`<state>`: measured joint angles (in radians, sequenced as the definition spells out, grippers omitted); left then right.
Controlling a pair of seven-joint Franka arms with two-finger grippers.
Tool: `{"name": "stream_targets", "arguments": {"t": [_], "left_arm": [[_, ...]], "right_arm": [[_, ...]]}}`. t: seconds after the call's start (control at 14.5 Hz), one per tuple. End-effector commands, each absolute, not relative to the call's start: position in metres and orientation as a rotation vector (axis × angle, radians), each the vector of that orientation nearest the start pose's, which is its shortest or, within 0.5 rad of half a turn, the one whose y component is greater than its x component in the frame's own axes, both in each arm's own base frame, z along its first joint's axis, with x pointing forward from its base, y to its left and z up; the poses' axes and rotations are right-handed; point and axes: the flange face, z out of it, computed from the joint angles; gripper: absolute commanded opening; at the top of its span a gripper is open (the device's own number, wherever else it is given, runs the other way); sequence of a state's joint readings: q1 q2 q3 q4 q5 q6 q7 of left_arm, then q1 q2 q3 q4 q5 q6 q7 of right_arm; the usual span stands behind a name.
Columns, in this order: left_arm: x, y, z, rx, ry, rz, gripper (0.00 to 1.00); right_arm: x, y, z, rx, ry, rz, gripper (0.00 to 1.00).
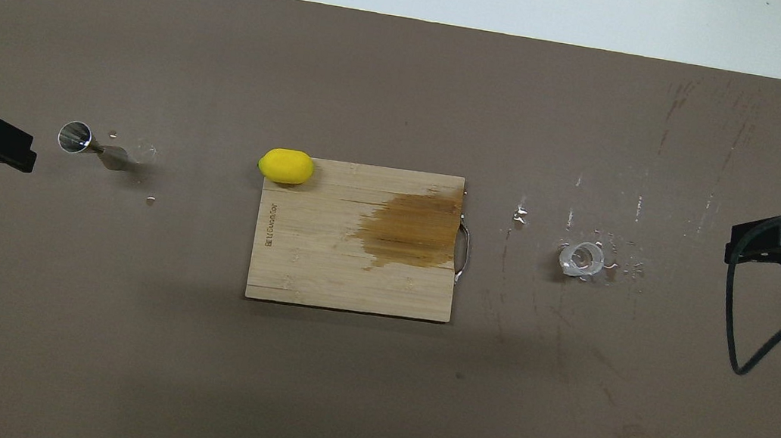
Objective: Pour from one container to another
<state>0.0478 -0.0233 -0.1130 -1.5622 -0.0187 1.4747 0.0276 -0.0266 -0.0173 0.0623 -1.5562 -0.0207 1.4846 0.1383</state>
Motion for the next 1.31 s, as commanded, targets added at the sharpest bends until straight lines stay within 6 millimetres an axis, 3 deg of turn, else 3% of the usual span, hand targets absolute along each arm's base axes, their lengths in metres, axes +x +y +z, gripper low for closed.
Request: {"name": "stream_targets", "arguments": {"t": [0.0,0.41,0.83,0.97,1.24], "left_arm": [[0.533,-0.035,0.635,-3.132,0.156,0.087,1.0],[0.524,-0.031,0.629,-3.129,0.134,0.13,1.0],[0.53,-0.031,0.625,-3.084,0.124,0.126,1.0],[0.539,-0.024,0.614,-3.087,0.045,0.132,1.0],[0.566,-0.025,0.569,-3.11,-0.228,0.238,1.0]], "right_arm": [[0.534,0.015,0.635,-3.142,0.157,0.089,1.0],[0.534,0.016,0.635,-3.142,0.147,0.089,1.0],[0.534,0.016,0.635,-3.142,0.147,0.087,1.0],[0.534,0.015,0.635,-3.142,0.15,0.087,1.0],[0.534,0.016,0.635,-3.142,0.147,0.087,1.0]]}}
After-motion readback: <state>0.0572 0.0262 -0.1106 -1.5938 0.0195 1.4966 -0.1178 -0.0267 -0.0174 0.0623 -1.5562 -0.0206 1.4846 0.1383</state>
